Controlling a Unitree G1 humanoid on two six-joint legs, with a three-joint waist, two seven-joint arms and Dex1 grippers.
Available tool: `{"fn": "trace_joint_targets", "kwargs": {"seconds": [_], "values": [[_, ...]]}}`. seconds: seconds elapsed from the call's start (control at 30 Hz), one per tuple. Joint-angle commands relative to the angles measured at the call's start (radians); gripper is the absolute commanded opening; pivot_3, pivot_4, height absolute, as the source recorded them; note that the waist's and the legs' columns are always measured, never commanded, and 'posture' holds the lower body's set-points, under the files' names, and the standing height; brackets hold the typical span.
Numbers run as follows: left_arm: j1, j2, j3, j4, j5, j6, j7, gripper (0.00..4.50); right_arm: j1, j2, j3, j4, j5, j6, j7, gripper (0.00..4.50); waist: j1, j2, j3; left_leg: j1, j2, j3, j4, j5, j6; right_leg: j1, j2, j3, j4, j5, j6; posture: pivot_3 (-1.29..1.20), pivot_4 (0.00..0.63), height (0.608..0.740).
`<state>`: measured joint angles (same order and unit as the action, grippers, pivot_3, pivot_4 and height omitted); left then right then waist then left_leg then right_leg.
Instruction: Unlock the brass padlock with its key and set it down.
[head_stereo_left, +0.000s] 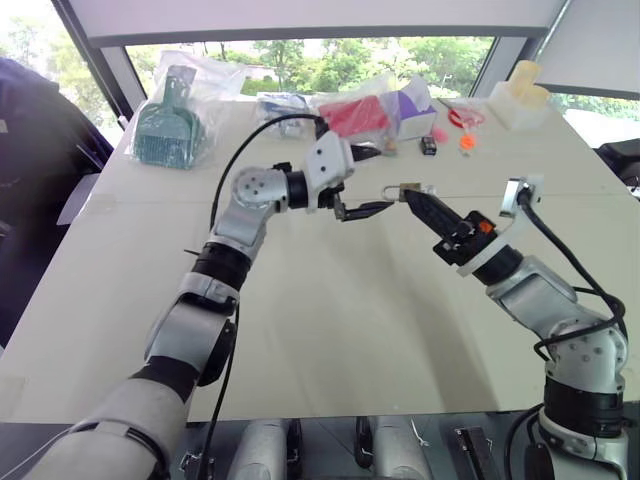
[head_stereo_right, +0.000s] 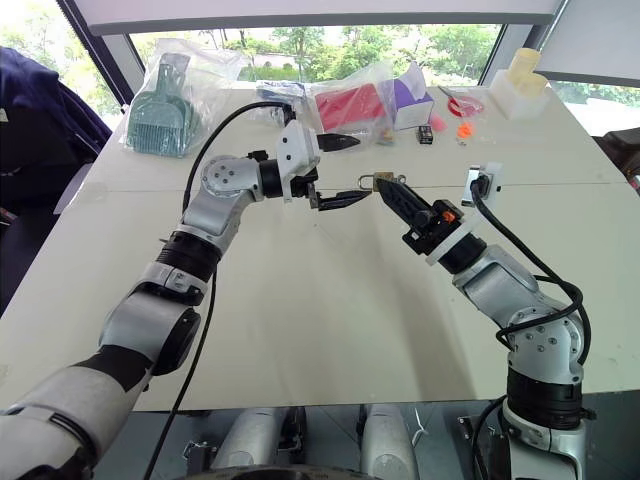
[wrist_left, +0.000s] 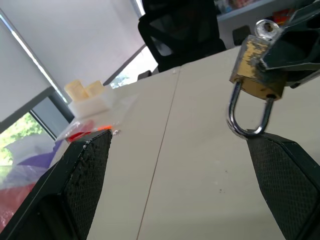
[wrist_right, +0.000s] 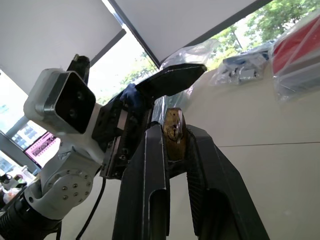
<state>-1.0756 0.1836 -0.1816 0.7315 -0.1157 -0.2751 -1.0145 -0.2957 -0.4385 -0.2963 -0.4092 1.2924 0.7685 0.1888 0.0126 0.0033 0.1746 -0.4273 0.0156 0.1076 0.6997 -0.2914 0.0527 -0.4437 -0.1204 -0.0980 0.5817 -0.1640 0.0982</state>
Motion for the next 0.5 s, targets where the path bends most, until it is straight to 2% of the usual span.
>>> {"fn": "trace_joint_targets", "kwargs": {"seconds": [0.03,0.5], "values": [[-0.045,-0.010,0.027,0.017,0.005,-0.040,0.029,4.48,0.002,0.006,0.005,-0.050,0.032,-0.005,-0.008,0.00,-0.001,0.000,0.000,0.000,0.000,0.000,0.000,0.000,0.000,0.000,0.000,0.000,0.000,0.000,0.000,0.00,0.150,0.735],[-0.040,0.001,0.046,0.048,0.026,-0.047,0.075,4.48,0.006,0.006,0.014,-0.046,0.034,-0.014,-0.019,0.00,0.000,0.000,0.000,0.000,0.000,0.000,0.000,0.000,0.000,0.000,0.000,0.000,0.000,0.000,0.000,0.00,0.150,0.735]]}}
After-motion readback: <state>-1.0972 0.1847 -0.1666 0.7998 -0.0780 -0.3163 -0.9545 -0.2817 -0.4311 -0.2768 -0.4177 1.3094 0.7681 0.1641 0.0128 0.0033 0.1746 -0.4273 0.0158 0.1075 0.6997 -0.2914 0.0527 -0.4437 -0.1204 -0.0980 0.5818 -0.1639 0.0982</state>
